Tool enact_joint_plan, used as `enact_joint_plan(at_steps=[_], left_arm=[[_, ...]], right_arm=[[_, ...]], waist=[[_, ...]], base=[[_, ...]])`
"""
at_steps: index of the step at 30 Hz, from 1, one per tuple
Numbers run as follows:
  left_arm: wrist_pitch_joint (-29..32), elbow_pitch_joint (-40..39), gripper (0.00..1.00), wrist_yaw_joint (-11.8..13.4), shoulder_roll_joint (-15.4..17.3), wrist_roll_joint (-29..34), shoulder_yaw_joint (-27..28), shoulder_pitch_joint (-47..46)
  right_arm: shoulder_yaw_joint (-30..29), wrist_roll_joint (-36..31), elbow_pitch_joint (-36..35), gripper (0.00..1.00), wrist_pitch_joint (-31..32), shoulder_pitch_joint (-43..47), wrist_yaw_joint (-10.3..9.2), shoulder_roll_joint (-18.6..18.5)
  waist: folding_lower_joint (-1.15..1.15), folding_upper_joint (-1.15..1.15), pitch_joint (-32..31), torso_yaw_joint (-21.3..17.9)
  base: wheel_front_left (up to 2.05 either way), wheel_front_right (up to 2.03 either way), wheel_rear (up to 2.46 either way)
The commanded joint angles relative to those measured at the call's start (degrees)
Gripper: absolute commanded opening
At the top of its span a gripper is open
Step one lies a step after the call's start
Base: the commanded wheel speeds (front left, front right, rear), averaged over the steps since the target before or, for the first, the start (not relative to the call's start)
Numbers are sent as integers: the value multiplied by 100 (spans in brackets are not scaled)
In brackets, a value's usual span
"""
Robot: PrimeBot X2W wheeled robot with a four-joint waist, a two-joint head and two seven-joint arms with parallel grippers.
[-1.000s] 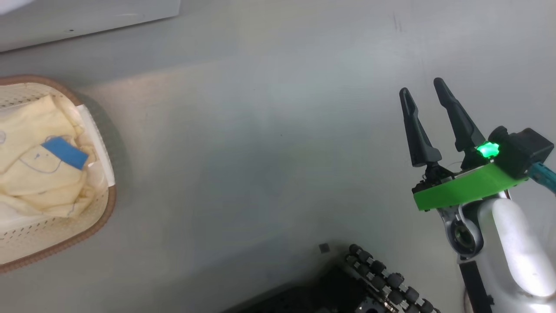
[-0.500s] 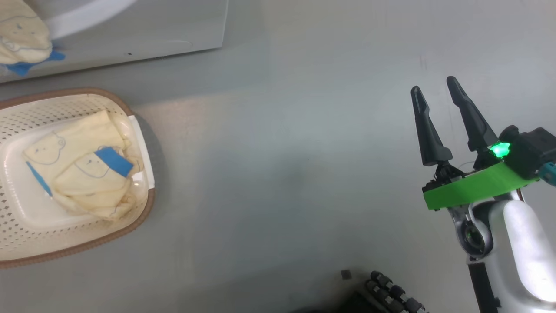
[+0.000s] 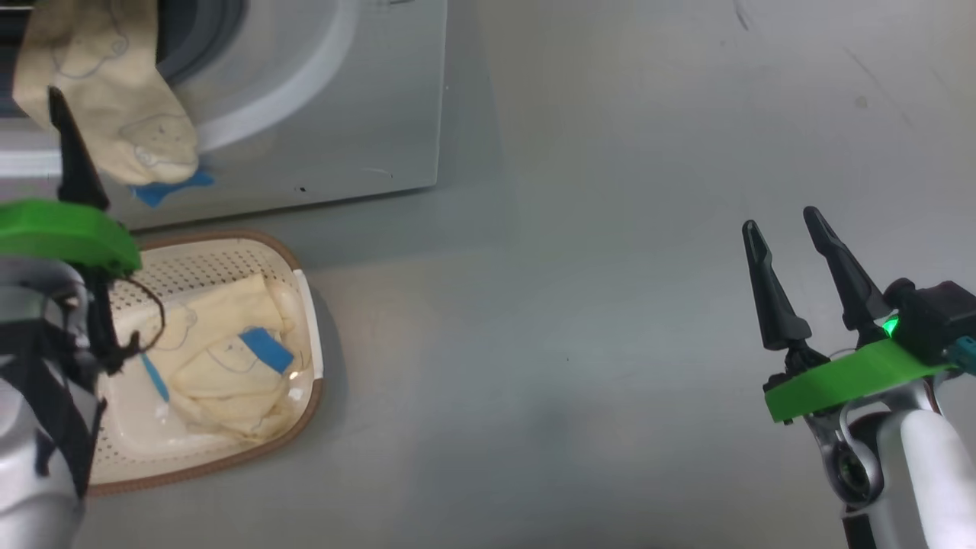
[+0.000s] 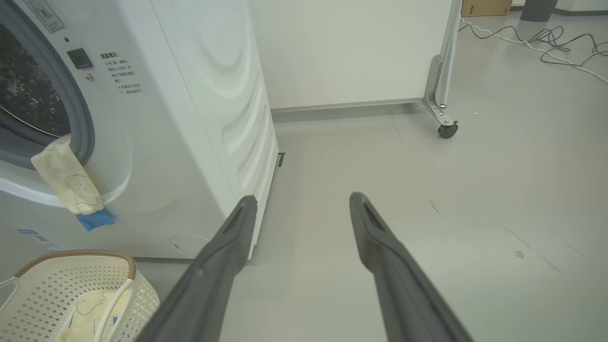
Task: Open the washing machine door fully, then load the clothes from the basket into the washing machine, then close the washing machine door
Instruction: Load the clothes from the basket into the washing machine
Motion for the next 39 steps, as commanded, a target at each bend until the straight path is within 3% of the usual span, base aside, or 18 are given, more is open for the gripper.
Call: enact_joint_plan(at_steps=[1, 12, 18, 30, 39], left_arm=[[-46, -324, 100, 76, 200, 25, 156, 179], [-176, -2089, 100, 908, -77, 196, 109, 2592], [-167, -2852, 100, 1245, -183, 264, 4, 3645], [-84, -3345, 100, 1477, -258, 243, -96, 4311], [-29, -3416, 100, 1519, -240, 223, -121, 4393]], right_arm=[[41, -61, -227, 100, 35, 71, -1, -48], [-135, -339, -474, 100, 363, 553, -1, -98], [-81, -424, -629, 100, 574, 757, -1, -241], [90, -422, -780, 100, 752, 892, -1, -352], [128, -420, -816, 100, 784, 954, -1, -305]], waist=[[0, 0, -350, 80], [0, 0, -1308, 268], [0, 0, -1721, 446], [0, 0, -2032, 670], [0, 0, -2066, 704]], base=[[0, 0, 0], [0, 0, 0], [0, 0, 0], [0, 0, 0], [0, 0, 0]])
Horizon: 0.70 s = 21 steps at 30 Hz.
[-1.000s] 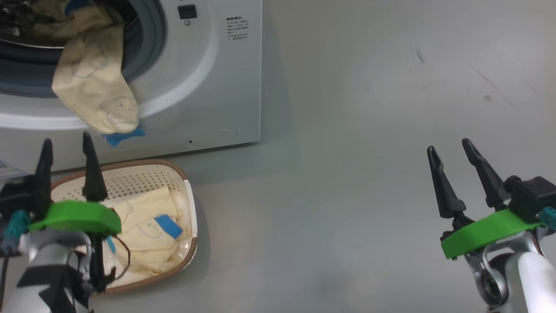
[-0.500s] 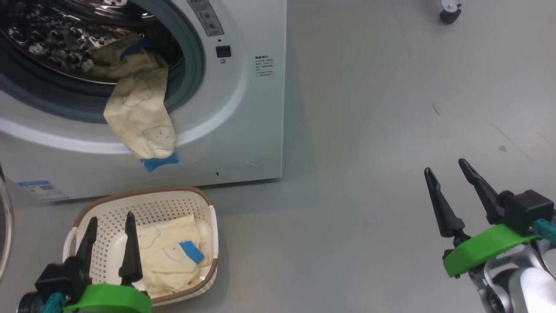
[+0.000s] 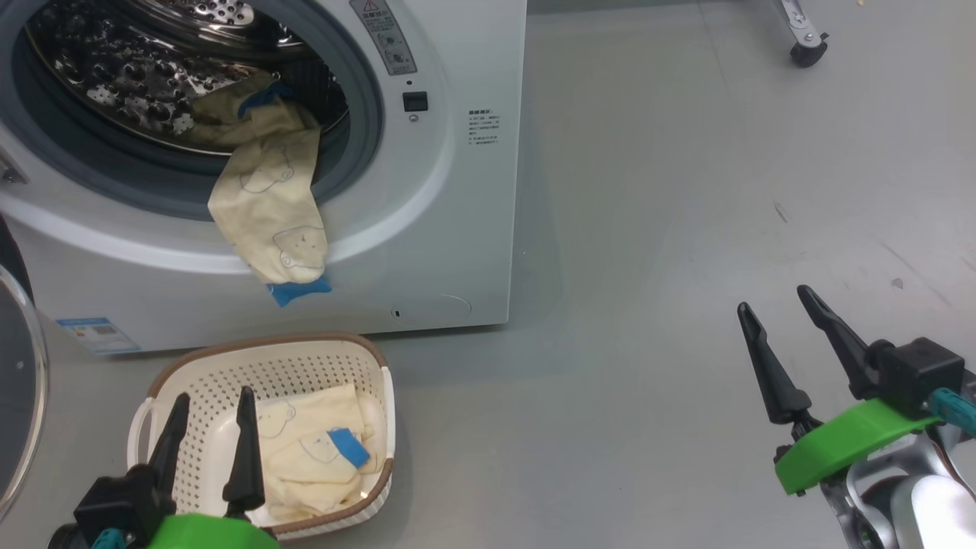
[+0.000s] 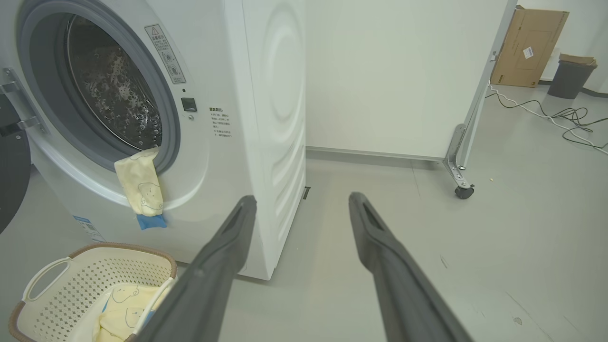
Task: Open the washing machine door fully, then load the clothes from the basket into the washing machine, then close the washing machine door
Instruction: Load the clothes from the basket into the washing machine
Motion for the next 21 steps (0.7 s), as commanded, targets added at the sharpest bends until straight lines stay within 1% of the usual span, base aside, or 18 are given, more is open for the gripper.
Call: enact_joint_plan(at_steps=[1, 9, 12, 18, 21], left_arm=[[9, -160, 100, 1128, 102, -31, 239, -113], [-18, -82, 100, 1078, 86, -64, 216, -165], [-9, -89, 100, 1100, 73, -40, 183, -208], [-1, -30, 100, 1095, 71, -25, 154, -356], [13, 62, 100, 1047, 87, -32, 139, -491]], right_arm=[[127, 1, -215, 100, 4, -55, -1, -51], [118, 2, -233, 100, 3, -32, -1, -9], [120, -3, -239, 100, 4, -47, -1, -5], [158, 18, -266, 100, -6, -121, -1, -5], [168, 36, -274, 100, -19, -161, -1, -2]], waist=[[1, 0, 3, 4], [1, 0, 57, 59], [1, 0, 95, 70], [1, 0, 255, 38], [1, 0, 387, 11]], base=[[0, 0, 0], [0, 0, 0], [0, 0, 0], [0, 0, 0], [0, 0, 0]])
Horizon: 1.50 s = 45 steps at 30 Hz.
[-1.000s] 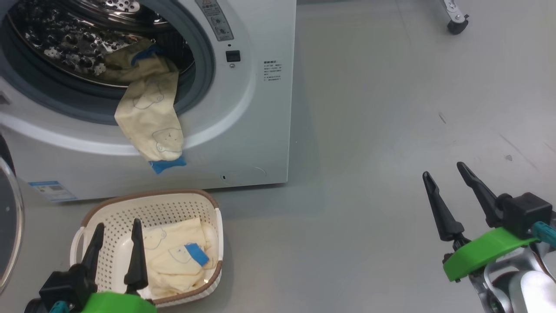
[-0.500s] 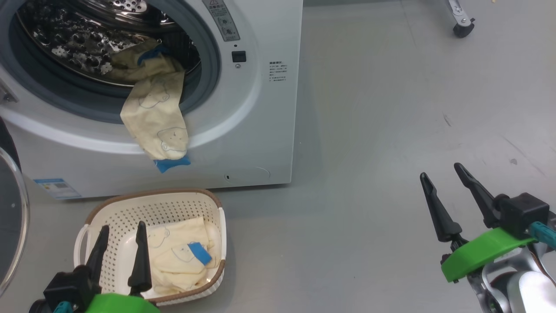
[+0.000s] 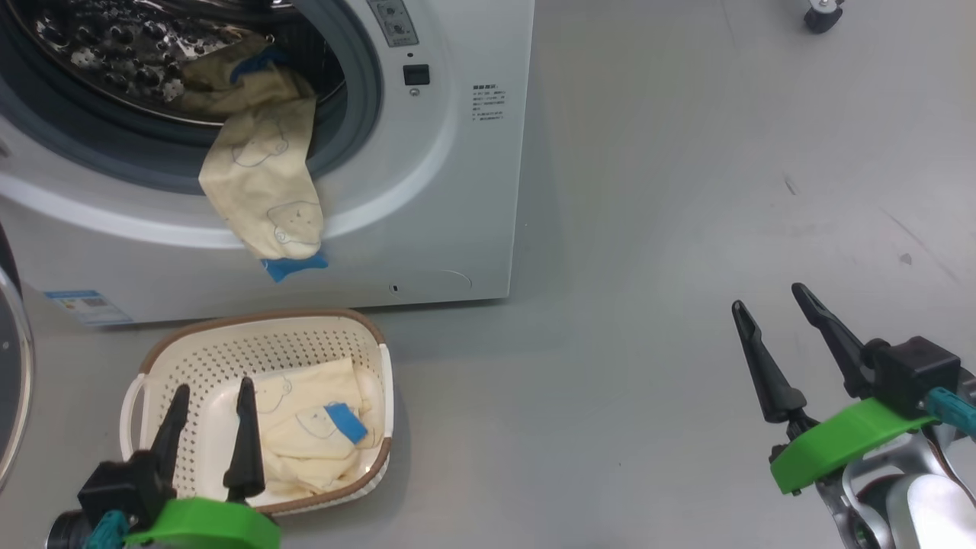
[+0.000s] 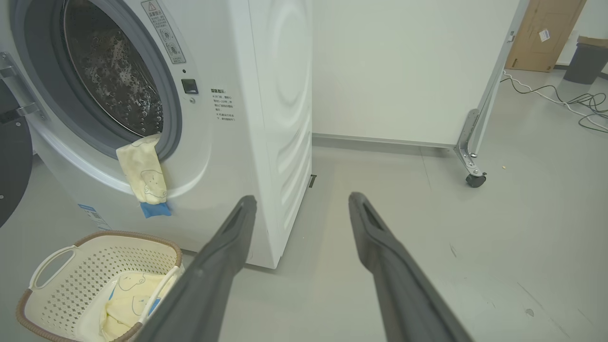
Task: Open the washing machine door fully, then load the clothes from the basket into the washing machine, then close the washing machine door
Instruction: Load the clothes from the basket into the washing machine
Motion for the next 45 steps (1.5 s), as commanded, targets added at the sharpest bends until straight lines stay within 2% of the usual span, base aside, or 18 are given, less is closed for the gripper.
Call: enact_joint_plan(at_steps=[1, 7, 15, 18, 26, 33, 40, 45], left_arm=[[22, -91, 100, 1007, 73, -11, 201, -405], [200, 235, 100, 771, -3, -121, 89, -1014], [535, 1459, 100, 377, -80, -279, 6, -2294], [622, 1841, 100, 273, -50, -276, -15, -2666], [1292, 3255, 100, -337, 120, -488, -45, -4144], [1746, 4279, 100, -728, 296, -571, -64, -5258], [2028, 4870, 100, -913, 317, -828, 92, -5916], [2009, 5126, 100, -844, 344, -853, 136, -6234]], right_arm=[[116, 43, -226, 100, -21, -172, -1, -23], [121, 100, -314, 100, -38, -361, -1, -35], [233, 198, -348, 100, -170, -797, -1, -117], [252, 221, -324, 100, -211, -885, -1, -114], [404, 317, -179, 100, -390, -1173, -1, -49], [545, 405, 66, 100, -584, -1334, -1, 18], [620, 473, 282, 100, -728, -1371, -1, 73], [679, 523, 406, 100, -804, -1367, -1, 103]], waist=[[0, 0, 129, -31], [0, 0, 723, -83], [0, 0, 1633, -333], [0, 0, 1817, -397], [0, 0, 2446, -691], [0, 0, 2758, -937], [0, 0, 2863, -1140], [0, 0, 2940, -1244]], base=[[0, 0, 0], [0, 0, 0], [0, 0, 0], [0, 0, 0], [0, 0, 0], [0, 0, 0], [0, 0, 0], [0, 0, 0]])
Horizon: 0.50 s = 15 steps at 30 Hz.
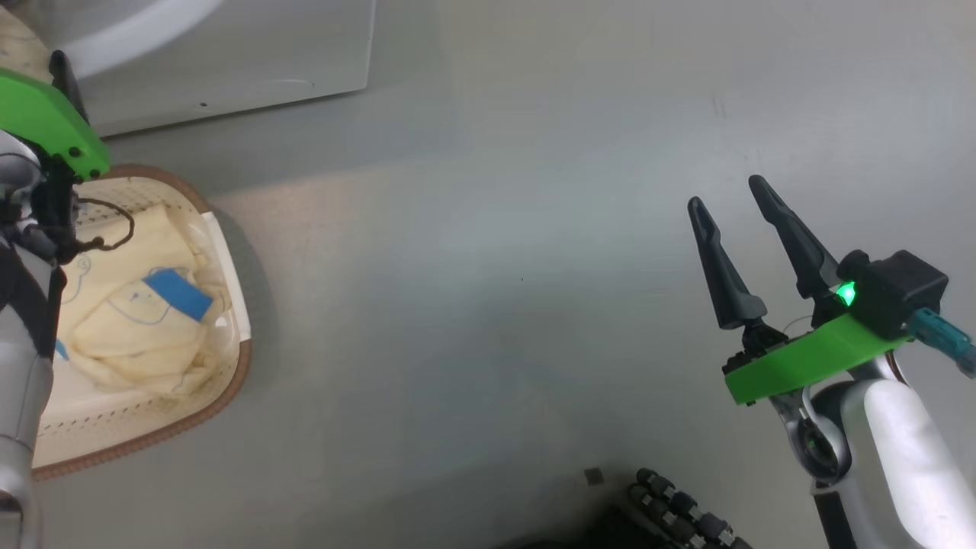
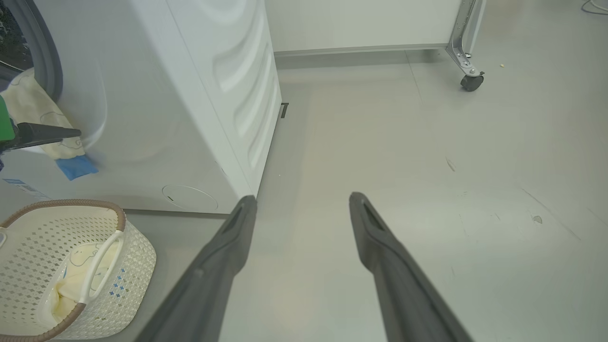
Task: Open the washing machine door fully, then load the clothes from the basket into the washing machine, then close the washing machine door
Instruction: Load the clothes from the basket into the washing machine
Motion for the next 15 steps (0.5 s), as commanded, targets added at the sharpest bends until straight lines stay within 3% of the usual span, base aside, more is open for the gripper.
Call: enact_joint_plan(at_steps=[1, 2, 3, 4, 8, 15], left_arm=[[-28, -73, 100, 61, 292, -27, 142, -177], [-62, -28, 59, 104, 302, -10, 143, -232], [-70, 27, 7, 138, 303, -4, 142, -271], [-48, 90, 0, 162, 299, -7, 140, -304], [-31, 286, 0, 179, 299, 41, 62, -414], [267, 359, 0, -5, 209, 45, -106, -490]], right_arm=[[96, 66, -122, 100, -54, -28, -1, -19], [103, 78, -109, 100, -66, -38, -1, -14], [106, 87, -93, 100, -78, -50, -1, -10], [102, 94, -76, 100, -89, -59, -1, -6], [25, 92, -17, 100, -121, -80, -1, 7], [-46, 49, -32, 100, -100, -85, -1, 21]], waist=[[0, 0, 38, -34], [0, 0, 57, -52], [0, 0, 68, -68], [0, 0, 73, -80], [0, 0, 68, -67], [0, 0, 0, 170]], base=[[0, 0, 0], [0, 0, 0], [0, 0, 0], [0, 0, 0], [0, 0, 0], [0, 0, 0]])
